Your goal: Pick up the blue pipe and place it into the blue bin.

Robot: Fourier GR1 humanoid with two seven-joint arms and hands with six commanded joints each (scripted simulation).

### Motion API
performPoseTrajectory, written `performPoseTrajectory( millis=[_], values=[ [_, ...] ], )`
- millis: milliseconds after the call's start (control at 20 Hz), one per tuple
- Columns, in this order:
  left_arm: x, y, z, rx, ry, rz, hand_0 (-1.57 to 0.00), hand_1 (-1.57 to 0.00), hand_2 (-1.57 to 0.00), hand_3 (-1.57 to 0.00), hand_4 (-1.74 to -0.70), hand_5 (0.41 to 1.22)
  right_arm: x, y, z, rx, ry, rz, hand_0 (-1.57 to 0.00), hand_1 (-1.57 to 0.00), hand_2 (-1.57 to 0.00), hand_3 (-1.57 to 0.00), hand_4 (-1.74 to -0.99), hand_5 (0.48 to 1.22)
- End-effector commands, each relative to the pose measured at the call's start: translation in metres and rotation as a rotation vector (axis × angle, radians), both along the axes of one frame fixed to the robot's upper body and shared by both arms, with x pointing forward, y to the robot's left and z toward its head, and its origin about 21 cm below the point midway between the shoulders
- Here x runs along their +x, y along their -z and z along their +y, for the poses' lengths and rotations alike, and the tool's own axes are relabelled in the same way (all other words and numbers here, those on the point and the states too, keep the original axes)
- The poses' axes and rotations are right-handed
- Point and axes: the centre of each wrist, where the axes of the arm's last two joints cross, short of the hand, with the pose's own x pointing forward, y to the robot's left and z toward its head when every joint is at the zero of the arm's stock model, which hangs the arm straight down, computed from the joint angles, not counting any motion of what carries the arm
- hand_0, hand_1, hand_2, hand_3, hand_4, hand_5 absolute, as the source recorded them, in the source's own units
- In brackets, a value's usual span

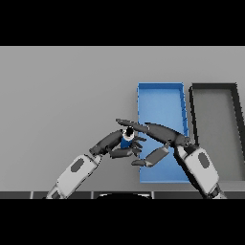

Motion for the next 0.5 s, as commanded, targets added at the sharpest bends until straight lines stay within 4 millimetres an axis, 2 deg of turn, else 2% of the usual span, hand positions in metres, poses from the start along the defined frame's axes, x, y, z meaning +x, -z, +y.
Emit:
performPoseTrajectory(
  millis=[0, 150, 300, 350, 400, 450],
  values=[
    [-0.001, 0.0, 0.001, -0.005, 0.001, 0.002, -1.57, -1.57, -1.57, -1.52, -1.57, 1.221, 0.005, -0.001, 0.007, -0.021, -0.007, 0.003, 0.0, 0.0, 0.0, 0.0, -1.25, 0.521],
    [0.003, 0.001, 0.001, 0.004, 0.009, -0.007, -1.57, -1.57, -1.57, -1.54, -1.51, 1.221, 0.009, 0.001, 0.02, -0.033, -0.029, 0.006, 0.0, 0.0, 0.0, 0.0, -1.218, 0.509],
    [0.003, 0.003, 0.0, 0.022, -0.002, -0.014, -1.57, -1.57, -1.57, -1.56, -1.47, 1.221, 0.017, -0.002, 0.041, -0.065, -0.065, 0.026, 0.0, 0.0, -0.01, 0.0, -1.21, 0.498],
    [-0.001, 0.003, 0.0, 0.02, -0.002, 0.004, -1.57, -1.57, -1.57, -1.56, -1.52, 1.221, 0.018, -0.003, 0.043, -0.072, -0.077, 0.029, -0.02, -0.03, -0.05, -0.03, -1.236, 0.493],
    [0.001, 0.0, 0.001, 0.019, -0.004, -0.007, -1.57, -1.57, -1.57, -1.28, -1.57, 1.221, 0.021, -0.002, 0.05, -0.083, -0.091, 0.023, -0.11, -0.14, -0.16, -0.12, -1.291, 0.483],
    [0.001, -0.002, -0.001, 0.067, -0.018, -0.021, -1.57, -1.57, -1.57, -1.19, -1.6, 1.221, 0.024, -0.004, 0.052, -0.091, -0.097, 0.017, -0.26, -0.3, -0.31, -0.25, -1.348, 0.477]
  ],
)
